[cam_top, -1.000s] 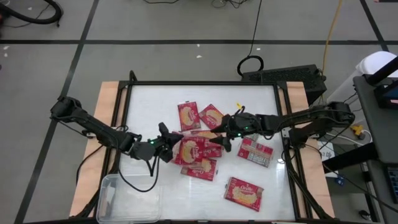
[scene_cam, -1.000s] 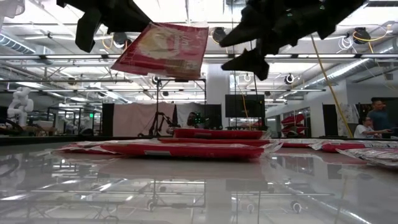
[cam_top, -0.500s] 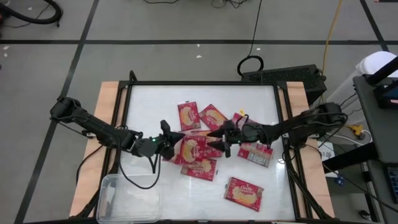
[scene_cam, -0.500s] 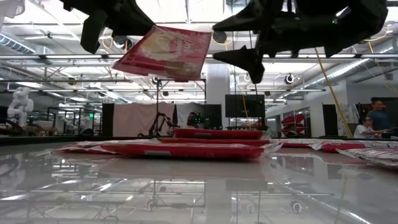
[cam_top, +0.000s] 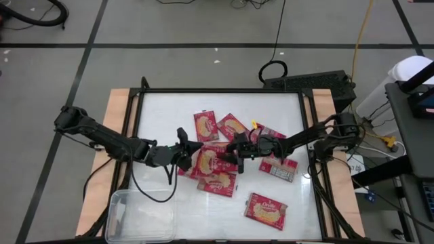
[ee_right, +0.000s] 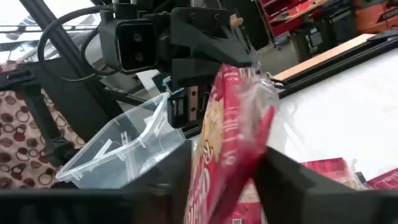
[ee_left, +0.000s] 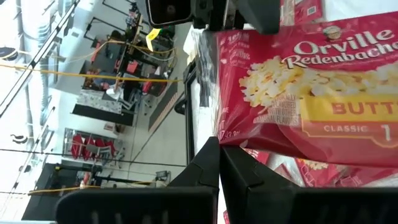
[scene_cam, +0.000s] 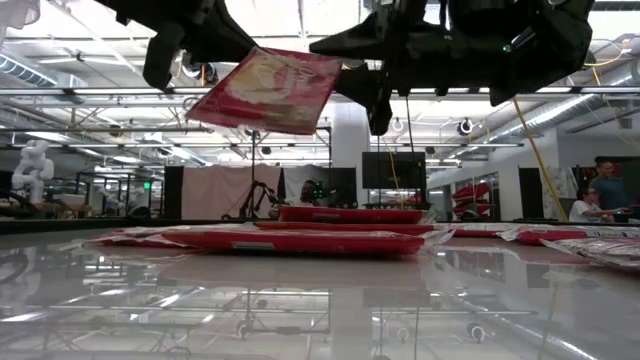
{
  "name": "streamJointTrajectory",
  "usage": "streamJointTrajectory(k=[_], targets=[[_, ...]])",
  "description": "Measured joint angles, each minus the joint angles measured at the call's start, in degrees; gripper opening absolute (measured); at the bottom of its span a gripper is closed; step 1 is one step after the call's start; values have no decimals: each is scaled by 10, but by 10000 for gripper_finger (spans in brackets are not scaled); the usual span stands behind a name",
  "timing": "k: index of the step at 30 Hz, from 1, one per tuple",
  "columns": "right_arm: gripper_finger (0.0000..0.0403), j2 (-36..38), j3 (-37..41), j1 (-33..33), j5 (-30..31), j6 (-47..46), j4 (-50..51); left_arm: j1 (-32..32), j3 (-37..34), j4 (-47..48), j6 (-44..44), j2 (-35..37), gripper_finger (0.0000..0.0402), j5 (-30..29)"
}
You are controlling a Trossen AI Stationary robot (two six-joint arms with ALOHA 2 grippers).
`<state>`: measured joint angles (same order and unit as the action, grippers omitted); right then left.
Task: Sort popcorn bags into baskets
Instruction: Put the popcorn bag into the transparent bin
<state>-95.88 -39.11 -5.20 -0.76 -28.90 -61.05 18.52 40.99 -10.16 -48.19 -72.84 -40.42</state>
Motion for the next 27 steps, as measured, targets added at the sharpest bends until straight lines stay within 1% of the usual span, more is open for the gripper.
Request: streamJointTrajectory(k=[4,5,6,8,10,12,15,16,17,19,20,22,25,27], targets=[[42,0,0,10,-7,8,3,-6,0,-13,28,0,6,-3],[23,0,0,13,-8,11,6,-6,0,-19,35,0,6,-4],[13,0,0,16,-8,15,9,-6,0,-24,42,0,7,-6],[13,1,0,24,-9,21,10,-3,0,-35,53,0,14,-15],[20,3,0,33,-9,25,11,4,0,-46,54,0,31,-43],[20,16,3,41,-10,34,21,15,0,-52,58,0,57,-104],[9,52,14,49,-7,70,44,29,0,-62,74,9,99,-195],[7,67,18,51,-1,83,52,34,0,-69,89,13,111,-212],[7,81,21,51,10,96,58,36,0,-71,108,21,122,-213],[9,117,30,51,37,124,79,42,0,-63,153,42,138,-203],[10,132,35,51,51,139,80,43,0,-63,184,51,143,-188],[10,160,45,50,67,172,70,43,0,-47,249,73,148,-143],[8,191,64,42,72,219,35,35,-1,-42,360,96,145,-62],[8,199,75,35,71,240,7,28,-1,-40,420,101,139,-18]])
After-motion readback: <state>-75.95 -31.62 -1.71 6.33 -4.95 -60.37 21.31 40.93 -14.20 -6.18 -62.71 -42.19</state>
